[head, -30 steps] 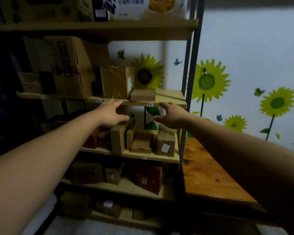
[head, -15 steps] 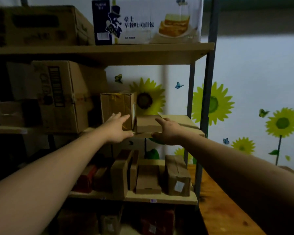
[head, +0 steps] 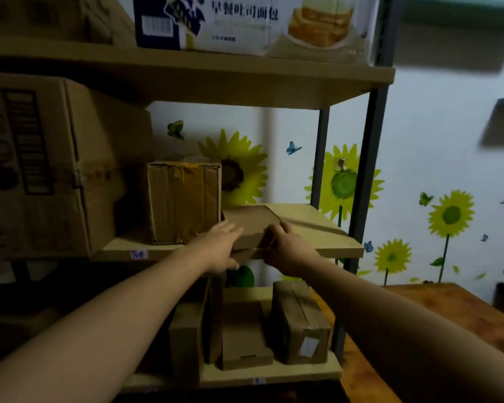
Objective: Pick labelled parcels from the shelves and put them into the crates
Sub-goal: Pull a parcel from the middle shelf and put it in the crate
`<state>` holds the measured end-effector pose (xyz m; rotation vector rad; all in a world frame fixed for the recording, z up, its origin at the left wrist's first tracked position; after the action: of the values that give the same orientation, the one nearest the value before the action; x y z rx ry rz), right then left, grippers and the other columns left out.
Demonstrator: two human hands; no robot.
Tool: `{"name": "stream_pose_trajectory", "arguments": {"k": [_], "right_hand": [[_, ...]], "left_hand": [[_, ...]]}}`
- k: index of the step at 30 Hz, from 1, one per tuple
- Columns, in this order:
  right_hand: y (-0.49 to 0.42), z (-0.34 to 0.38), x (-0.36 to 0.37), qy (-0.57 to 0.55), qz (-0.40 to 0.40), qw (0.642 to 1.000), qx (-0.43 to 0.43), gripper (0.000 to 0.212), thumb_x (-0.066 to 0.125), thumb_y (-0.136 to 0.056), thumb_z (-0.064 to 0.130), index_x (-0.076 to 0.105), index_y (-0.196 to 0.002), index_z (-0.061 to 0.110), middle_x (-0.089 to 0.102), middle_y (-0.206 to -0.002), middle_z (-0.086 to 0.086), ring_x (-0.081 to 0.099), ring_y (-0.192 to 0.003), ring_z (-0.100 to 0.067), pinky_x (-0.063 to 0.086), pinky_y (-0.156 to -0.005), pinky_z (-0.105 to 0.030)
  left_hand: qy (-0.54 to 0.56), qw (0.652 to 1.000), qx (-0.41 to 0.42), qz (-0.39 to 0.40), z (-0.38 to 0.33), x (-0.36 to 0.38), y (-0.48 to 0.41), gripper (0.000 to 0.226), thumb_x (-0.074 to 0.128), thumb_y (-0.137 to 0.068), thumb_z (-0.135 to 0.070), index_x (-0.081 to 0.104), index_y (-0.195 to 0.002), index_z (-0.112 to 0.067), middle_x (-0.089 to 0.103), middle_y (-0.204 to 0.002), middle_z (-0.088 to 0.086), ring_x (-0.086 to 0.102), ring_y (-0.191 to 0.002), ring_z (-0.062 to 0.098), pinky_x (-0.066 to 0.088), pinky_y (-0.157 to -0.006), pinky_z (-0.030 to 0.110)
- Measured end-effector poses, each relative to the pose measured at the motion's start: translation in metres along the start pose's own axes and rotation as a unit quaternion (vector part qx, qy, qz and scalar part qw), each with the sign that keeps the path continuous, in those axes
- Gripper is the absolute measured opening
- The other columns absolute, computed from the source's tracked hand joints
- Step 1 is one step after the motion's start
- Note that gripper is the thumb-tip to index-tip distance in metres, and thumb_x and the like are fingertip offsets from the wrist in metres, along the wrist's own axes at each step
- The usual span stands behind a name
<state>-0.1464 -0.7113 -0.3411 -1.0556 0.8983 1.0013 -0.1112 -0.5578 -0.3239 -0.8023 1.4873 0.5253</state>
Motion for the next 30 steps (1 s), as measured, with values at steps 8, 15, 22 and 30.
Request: {"name": "stream_pose_trajectory", "arguments": {"k": [8, 15, 22, 30], "right_hand": [[0.019, -0.007, -0.044, -0.013, -0.18, 0.972, -0.153, 0.052, 0.067, -0.088, 0.02, 0.047, -0.135, 0.013, 0.052, -0.129, -0.009, 0.051, -0.112, -0.03, 0.041, -0.09, -0.034], [0.013, -0.005, -0.118, -0.324, -0.302, 0.891, -0.099, 0.058, 0.069, -0.087, 0.02, 0.042, -0.139, 0.02, 0.057, -0.128, -0.001, 0.056, -0.114, -0.019, 0.052, -0.095, -0.044], [0.007, -0.005, -0.101, -0.437, -0.245, 0.864, -0.048, 0.075, 0.062, -0.093, 0.018, 0.017, -0.15, 0.036, 0.051, -0.141, -0.002, 0.05, -0.128, -0.02, 0.051, -0.098, -0.049], [-0.004, -0.006, -0.098, -0.396, -0.242, 0.885, -0.038, 0.06, 0.052, -0.098, 0.023, 0.022, -0.149, 0.035, 0.057, -0.134, 0.0, 0.057, -0.12, -0.021, 0.05, -0.099, -0.047]], "left_hand": [[0.159, 0.959, 0.02, -0.234, -0.007, -0.029, 0.008, 0.049, 0.061, -0.082, 0.0, 0.049, -0.128, -0.013, 0.042, -0.132, 0.004, 0.044, -0.12, 0.022, 0.036, -0.094, 0.027], [0.433, 0.827, 0.037, -0.357, -0.028, -0.101, 0.008, 0.049, 0.059, -0.088, -0.002, 0.045, -0.132, -0.014, 0.051, -0.124, 0.002, 0.046, -0.113, 0.012, 0.041, -0.085, 0.022], [0.44, 0.818, 0.013, -0.37, -0.031, -0.101, 0.005, 0.055, 0.056, -0.092, -0.011, 0.037, -0.142, -0.022, 0.043, -0.141, 0.005, 0.039, -0.126, 0.016, 0.041, -0.093, 0.03], [0.504, 0.802, -0.075, -0.311, -0.011, -0.086, -0.017, 0.053, 0.057, -0.092, -0.021, 0.037, -0.141, -0.015, 0.052, -0.135, 0.007, 0.057, -0.115, 0.024, 0.051, -0.087, 0.037]]}}
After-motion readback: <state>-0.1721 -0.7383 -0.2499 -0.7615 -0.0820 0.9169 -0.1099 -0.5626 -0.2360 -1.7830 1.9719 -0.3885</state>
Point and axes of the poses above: each hand's wrist, its own y-axis away from the middle knuckle, its own x-axis out of the palm, z = x × y, the point moved 6 cm from there along -y, towards the middle knuckle
